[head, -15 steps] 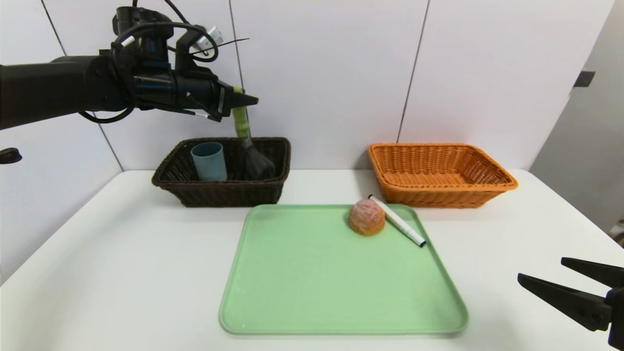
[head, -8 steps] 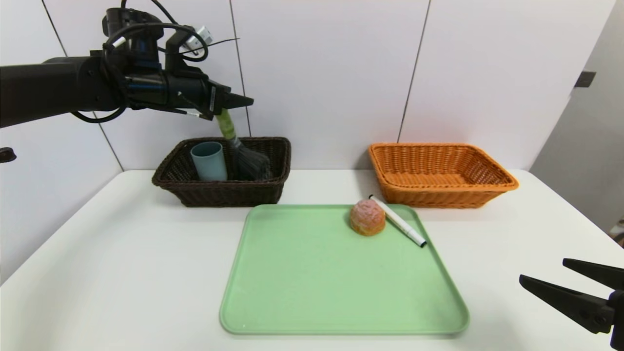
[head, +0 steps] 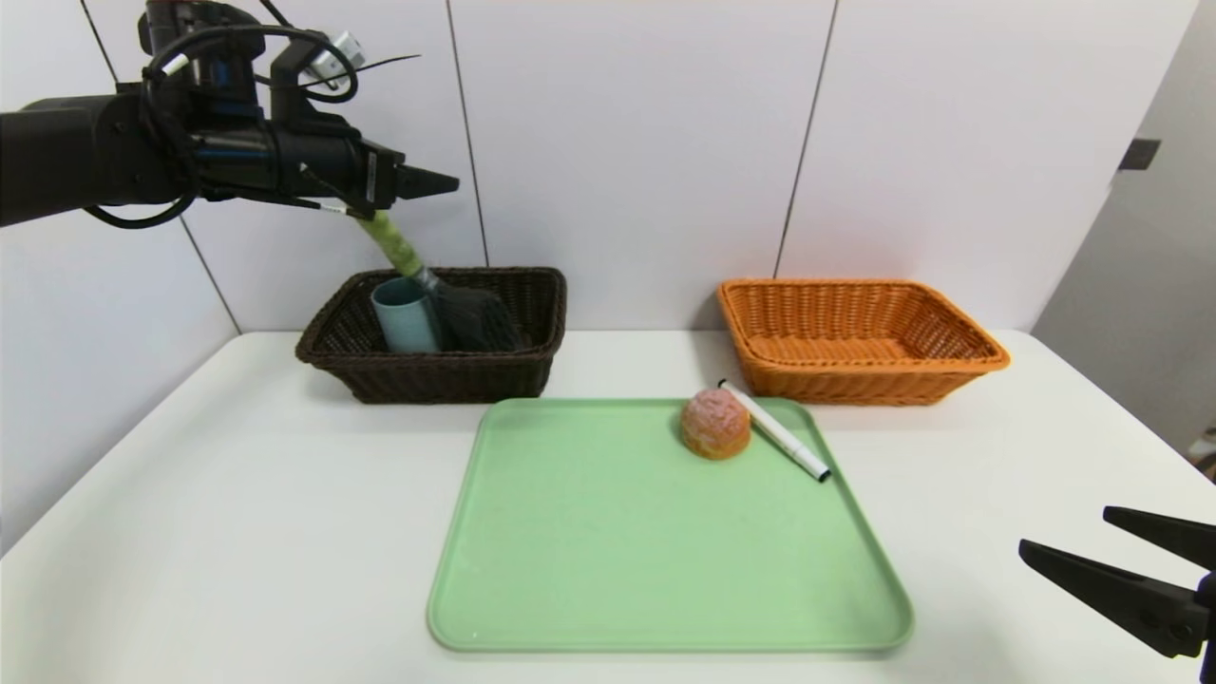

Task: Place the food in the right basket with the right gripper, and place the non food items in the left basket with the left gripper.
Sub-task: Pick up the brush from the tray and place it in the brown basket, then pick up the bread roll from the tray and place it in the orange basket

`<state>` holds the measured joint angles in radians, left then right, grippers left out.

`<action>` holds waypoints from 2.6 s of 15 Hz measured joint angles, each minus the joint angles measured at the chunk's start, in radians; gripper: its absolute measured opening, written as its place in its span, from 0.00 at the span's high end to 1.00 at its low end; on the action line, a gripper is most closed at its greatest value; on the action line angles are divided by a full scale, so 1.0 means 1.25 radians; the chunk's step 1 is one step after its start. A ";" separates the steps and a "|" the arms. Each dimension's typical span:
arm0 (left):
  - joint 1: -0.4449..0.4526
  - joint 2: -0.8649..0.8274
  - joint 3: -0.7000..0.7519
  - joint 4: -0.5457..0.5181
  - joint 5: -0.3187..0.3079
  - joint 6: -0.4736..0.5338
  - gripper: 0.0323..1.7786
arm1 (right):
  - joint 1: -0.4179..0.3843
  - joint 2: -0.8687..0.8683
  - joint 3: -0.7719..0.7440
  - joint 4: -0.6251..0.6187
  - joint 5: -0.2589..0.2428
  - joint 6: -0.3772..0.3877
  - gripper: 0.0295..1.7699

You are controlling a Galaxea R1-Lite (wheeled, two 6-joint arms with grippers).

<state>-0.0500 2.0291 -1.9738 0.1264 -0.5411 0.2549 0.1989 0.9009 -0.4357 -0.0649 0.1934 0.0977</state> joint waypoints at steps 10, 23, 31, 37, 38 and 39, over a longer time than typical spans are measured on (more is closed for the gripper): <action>0.061 -0.031 0.000 -0.003 -0.002 -0.002 0.06 | 0.000 -0.003 0.000 -0.003 0.000 0.000 0.04; -0.308 -0.081 0.018 0.076 0.186 -0.167 0.05 | 0.000 0.007 -0.007 -0.010 0.000 0.001 0.04; -0.499 -0.126 0.189 0.101 0.295 -0.242 0.05 | -0.018 0.011 -0.004 -0.007 -0.007 0.000 0.04; -0.546 -0.260 0.486 0.040 0.292 -0.230 0.05 | -0.002 0.100 -0.103 0.002 0.007 -0.041 0.04; -0.549 -0.288 0.533 0.020 0.292 -0.215 0.05 | 0.012 0.129 -0.124 0.003 0.008 -0.044 0.04; -0.551 -0.313 0.574 0.008 0.290 -0.191 0.05 | 0.026 0.158 -0.144 0.004 0.009 -0.045 0.04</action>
<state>-0.7383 1.6374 -1.2566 0.1366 -0.1783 0.0162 0.2309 1.0987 -0.6162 -0.0596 0.2045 0.0417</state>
